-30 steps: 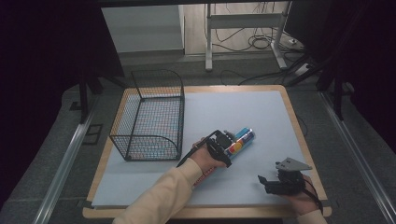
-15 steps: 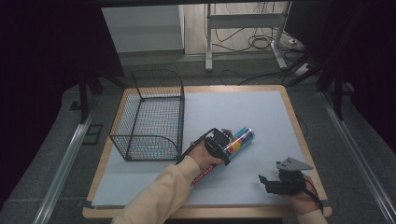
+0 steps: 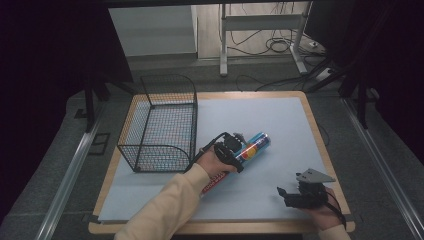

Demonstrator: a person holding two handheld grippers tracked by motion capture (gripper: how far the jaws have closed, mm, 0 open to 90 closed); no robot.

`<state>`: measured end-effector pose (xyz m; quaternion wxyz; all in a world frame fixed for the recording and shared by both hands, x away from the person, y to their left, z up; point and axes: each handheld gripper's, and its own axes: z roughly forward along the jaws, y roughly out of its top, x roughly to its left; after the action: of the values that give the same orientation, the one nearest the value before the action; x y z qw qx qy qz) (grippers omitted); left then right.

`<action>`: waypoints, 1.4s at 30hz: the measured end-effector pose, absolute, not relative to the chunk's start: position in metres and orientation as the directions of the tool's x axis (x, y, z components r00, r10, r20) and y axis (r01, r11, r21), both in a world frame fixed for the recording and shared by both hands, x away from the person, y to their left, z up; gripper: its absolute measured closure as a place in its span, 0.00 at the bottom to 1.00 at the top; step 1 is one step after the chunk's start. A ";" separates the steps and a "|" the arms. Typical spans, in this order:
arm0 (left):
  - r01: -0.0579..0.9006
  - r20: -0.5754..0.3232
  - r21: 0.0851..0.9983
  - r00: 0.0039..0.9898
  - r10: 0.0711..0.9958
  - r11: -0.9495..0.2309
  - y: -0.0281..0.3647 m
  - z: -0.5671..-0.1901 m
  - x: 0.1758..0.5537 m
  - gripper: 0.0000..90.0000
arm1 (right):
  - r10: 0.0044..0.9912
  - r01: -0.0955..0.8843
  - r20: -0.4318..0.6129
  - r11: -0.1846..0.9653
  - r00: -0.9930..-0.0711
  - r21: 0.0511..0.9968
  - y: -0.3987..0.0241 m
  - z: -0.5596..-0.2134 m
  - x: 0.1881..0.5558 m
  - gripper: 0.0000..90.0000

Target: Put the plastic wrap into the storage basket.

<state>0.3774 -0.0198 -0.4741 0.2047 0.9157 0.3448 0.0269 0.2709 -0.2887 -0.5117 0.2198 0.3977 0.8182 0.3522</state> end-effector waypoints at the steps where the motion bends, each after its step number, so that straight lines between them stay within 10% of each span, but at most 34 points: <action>1: 0.620 -0.092 0.393 0.761 0.643 -0.678 -0.020 -0.474 0.377 0.35 | 0.805 0.496 -0.080 0.436 -0.588 0.751 -0.289 -0.512 0.271 0.16; 42: 0.600 -0.103 0.482 0.762 0.639 -0.638 -0.004 -0.439 0.378 0.35 | 0.809 0.472 -0.072 0.410 -0.583 0.781 -0.284 -0.509 0.271 0.17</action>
<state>0.3777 -0.0037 -0.4387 0.2519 0.9042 0.3427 0.0387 0.2712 -0.2840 -0.5087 0.2269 0.3962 0.8083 0.3717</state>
